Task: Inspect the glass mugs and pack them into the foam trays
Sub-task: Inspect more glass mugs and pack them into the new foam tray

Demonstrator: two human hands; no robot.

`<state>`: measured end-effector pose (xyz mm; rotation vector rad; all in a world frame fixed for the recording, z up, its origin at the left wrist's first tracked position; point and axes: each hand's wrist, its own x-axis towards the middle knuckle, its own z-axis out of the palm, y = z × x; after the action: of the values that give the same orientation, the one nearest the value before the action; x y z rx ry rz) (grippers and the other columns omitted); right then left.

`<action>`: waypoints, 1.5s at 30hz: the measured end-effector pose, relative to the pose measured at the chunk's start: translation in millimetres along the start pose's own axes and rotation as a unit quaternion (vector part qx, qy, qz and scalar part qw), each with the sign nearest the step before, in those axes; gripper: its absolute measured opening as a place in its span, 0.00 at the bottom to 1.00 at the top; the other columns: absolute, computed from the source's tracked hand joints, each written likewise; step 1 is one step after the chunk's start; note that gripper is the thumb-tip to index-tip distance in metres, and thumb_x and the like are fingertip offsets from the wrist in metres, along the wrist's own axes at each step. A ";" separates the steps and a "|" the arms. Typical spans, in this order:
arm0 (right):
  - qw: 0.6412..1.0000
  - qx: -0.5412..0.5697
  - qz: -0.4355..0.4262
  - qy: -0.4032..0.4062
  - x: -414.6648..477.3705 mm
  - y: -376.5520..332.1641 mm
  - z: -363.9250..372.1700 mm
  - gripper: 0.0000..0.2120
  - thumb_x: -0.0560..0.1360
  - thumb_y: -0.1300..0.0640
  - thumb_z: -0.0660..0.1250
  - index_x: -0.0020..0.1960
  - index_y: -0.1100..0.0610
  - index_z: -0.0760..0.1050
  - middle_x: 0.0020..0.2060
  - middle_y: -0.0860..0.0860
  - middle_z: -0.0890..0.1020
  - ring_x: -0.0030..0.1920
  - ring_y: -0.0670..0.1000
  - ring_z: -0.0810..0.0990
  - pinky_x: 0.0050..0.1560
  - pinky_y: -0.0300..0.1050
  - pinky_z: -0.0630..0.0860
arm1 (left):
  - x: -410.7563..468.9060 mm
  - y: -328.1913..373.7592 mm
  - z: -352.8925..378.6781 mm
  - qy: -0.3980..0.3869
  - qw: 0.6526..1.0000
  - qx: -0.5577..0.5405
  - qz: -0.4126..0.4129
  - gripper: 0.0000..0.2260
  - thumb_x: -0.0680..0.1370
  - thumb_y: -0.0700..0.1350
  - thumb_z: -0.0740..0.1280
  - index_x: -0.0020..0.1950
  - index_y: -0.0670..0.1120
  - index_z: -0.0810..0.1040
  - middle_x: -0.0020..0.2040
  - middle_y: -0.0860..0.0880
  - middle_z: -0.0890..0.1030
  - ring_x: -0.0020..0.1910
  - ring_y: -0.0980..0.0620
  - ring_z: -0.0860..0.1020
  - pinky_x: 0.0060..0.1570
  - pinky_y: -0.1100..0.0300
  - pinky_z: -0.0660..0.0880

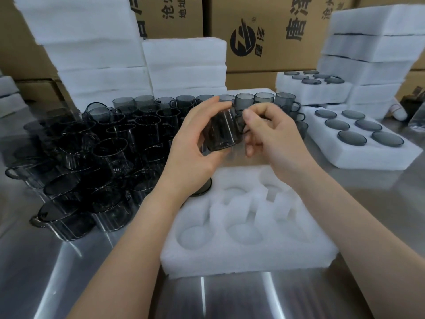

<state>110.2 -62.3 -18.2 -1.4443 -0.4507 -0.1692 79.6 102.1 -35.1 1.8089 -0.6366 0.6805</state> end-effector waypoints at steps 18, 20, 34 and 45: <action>0.990 -0.114 -0.088 0.004 -3.5 -4.3 -1.9 0.13 0.81 0.67 0.57 0.56 0.55 0.78 0.38 0.52 0.81 0.35 0.51 0.80 0.40 0.42 0.79 | -1.7 4.6 0.0 0.055 0.989 0.126 0.047 0.28 0.70 0.36 0.75 0.69 0.44 0.74 0.67 0.54 0.72 0.71 0.54 0.70 0.68 0.48 0.70; 0.998 -0.049 -0.047 -0.004 -4.0 -6.4 -1.1 0.13 0.82 0.64 0.58 0.57 0.54 0.78 0.43 0.52 0.82 0.39 0.49 0.81 0.43 0.44 0.79 | -1.4 4.3 -0.5 0.053 0.992 0.104 0.044 0.28 0.71 0.36 0.75 0.69 0.44 0.73 0.67 0.53 0.73 0.71 0.53 0.70 0.69 0.47 0.70; 0.978 0.020 0.140 -0.155 5.2 -28.4 -22.4 0.26 0.70 0.57 0.69 0.68 0.53 0.74 0.50 0.55 0.84 0.41 0.50 0.83 0.47 0.52 0.81 | -3.7 7.1 -2.5 -0.020 0.998 0.065 0.018 0.30 0.73 0.42 0.74 0.73 0.50 0.67 0.71 0.53 0.72 0.71 0.55 0.70 0.71 0.54 0.67; 0.930 -0.338 0.061 -0.131 -16.6 -30.2 -3.7 0.11 0.67 0.43 0.75 0.44 0.47 0.79 0.32 0.42 0.80 0.32 0.41 0.77 0.28 0.40 0.74 | 1.4 -4.0 -8.3 0.101 0.977 0.109 -0.153 0.08 0.77 0.38 0.68 0.48 0.51 0.83 0.43 0.53 0.85 0.45 0.55 0.82 0.52 0.57 0.78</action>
<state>84.5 -72.5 2.7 -2.1853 -0.5472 -0.0261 82.1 111.1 -34.3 1.9529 -0.1465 0.7313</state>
